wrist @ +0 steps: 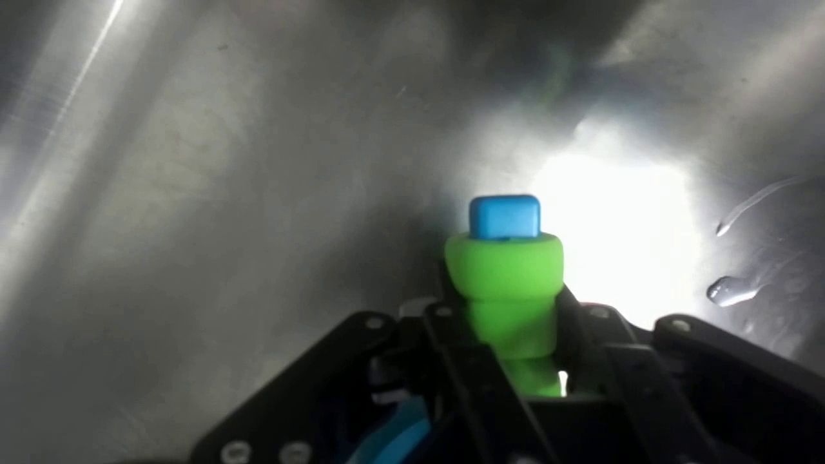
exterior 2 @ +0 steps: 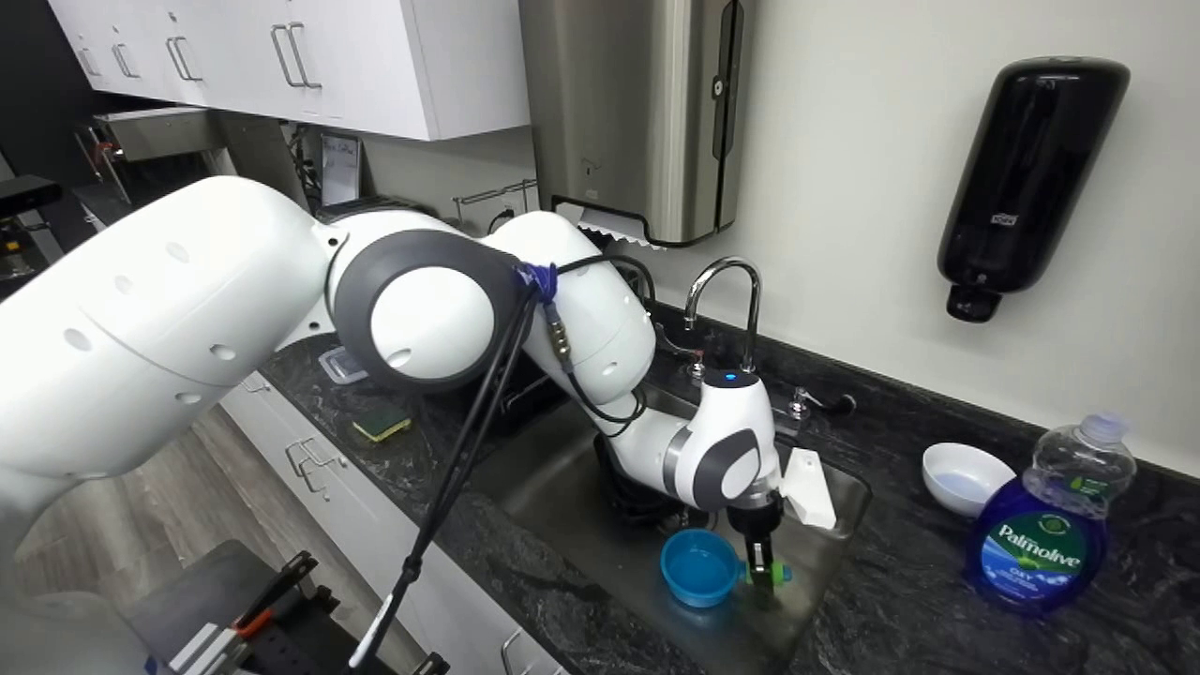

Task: Pick the blue pot from the sink and place it in the rack

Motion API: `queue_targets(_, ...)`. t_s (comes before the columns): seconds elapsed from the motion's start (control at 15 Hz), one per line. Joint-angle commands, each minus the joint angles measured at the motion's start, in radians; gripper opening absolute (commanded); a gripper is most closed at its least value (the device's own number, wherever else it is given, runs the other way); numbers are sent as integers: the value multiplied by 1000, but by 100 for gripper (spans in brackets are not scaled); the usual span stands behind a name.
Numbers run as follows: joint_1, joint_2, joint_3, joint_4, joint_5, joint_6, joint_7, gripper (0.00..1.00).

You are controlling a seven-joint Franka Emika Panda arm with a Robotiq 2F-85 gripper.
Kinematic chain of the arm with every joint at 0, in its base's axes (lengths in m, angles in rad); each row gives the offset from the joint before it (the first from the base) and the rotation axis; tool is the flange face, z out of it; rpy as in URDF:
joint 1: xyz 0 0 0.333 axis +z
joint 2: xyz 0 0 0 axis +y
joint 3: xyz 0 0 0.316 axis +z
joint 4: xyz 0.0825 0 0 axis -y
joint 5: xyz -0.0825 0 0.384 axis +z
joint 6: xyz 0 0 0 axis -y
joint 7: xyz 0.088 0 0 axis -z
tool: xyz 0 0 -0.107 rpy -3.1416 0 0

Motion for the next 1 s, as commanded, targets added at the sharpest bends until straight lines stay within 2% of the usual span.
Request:
queue_targets(0.0,-6,-75,9,-90,0,34,-3,8)
queue_targets(0.47,2,-173,3,-183,16,22,40,8)
queue_targets(0.93,28,-234,-8,-236,31,-49,198,8)
